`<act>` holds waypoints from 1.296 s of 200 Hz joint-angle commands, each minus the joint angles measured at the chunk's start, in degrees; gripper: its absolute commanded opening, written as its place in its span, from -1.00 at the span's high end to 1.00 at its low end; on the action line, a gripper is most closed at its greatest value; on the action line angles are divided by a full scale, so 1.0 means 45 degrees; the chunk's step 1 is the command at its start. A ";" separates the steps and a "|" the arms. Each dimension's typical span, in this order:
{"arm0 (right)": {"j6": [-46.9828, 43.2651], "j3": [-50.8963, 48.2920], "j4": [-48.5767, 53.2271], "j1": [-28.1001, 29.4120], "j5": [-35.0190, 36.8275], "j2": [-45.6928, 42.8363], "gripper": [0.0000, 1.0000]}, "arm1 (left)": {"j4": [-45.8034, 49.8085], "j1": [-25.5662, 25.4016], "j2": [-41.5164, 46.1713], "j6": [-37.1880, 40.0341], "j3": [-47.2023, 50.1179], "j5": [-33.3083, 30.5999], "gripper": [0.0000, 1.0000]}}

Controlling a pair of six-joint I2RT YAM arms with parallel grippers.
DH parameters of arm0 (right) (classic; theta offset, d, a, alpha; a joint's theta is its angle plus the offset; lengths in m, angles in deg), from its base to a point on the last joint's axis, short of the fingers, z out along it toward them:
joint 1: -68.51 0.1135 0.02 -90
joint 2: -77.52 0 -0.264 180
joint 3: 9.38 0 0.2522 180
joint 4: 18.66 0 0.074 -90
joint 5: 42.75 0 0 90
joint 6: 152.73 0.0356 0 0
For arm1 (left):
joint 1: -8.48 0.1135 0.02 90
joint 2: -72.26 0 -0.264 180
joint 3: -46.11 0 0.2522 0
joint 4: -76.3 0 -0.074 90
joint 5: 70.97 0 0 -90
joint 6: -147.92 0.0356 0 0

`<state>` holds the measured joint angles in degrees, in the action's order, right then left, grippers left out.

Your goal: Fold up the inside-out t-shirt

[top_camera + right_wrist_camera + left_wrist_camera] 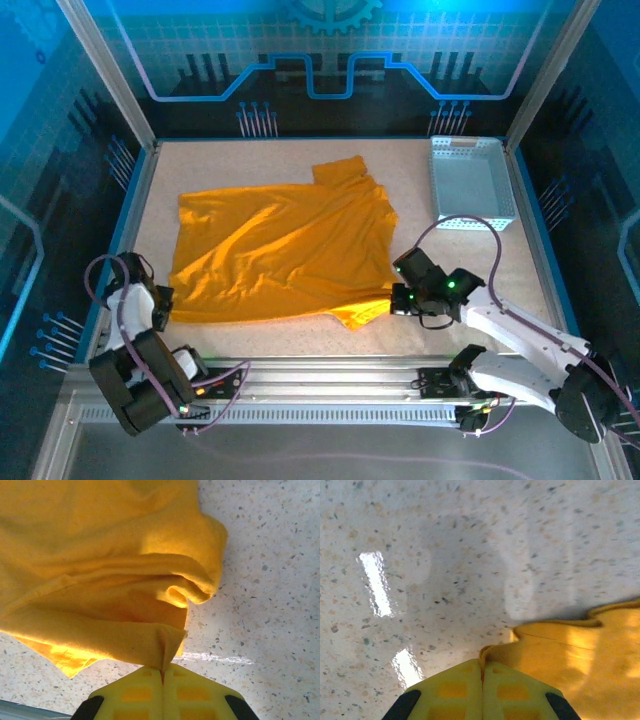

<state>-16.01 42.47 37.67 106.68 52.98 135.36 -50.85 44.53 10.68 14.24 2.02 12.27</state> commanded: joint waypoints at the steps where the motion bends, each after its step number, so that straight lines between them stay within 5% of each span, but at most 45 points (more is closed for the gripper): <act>1: -0.0287 0.0852 0.0496 -0.0287 0.0227 -0.0198 0.99 | 0.0128 0.0022 0.0710 0.0277 -0.0156 0.0326 0.93; 54: -0.1270 0.2456 -0.0407 -0.1821 -0.0783 0.1032 0.99 | -0.0382 -0.1283 -0.0519 -0.0012 -0.2160 0.0080 0.93; 136: -0.3236 0.6255 -0.1127 -0.2895 -0.0064 0.5407 1.00 | -0.1412 -0.2875 -0.4880 -0.0488 -0.4904 -0.0791 0.89; 259: -0.4790 1.0678 -0.0839 -0.3522 0.0864 1.0212 1.00 | -0.1012 -0.3553 -0.8272 -0.0421 -0.8025 -0.1568 0.80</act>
<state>-35.40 86.86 32.58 91.62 55.10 177.61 -56.83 29.45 -24.03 12.84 -31.20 7.26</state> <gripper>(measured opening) 0.047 0.097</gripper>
